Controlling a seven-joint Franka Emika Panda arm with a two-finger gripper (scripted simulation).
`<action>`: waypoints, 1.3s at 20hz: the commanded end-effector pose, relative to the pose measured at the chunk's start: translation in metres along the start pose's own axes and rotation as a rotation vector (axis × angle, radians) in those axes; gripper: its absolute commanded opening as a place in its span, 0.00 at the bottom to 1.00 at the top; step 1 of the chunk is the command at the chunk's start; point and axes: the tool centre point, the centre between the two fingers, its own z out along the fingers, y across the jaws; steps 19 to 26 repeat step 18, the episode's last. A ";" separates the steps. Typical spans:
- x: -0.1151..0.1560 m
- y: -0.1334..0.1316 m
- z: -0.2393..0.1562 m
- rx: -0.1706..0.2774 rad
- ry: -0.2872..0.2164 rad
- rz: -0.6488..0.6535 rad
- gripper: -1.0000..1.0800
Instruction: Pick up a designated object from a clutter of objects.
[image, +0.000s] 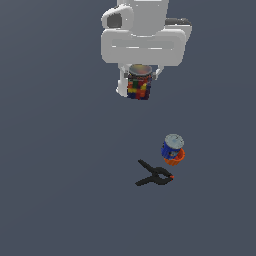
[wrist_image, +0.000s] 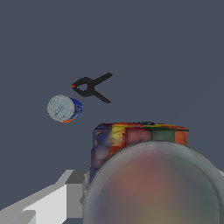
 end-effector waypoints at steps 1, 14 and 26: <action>0.003 -0.010 -0.016 0.001 0.002 0.001 0.00; 0.011 -0.032 -0.046 0.002 0.002 0.001 0.00; 0.011 -0.030 -0.045 0.002 0.002 0.001 0.00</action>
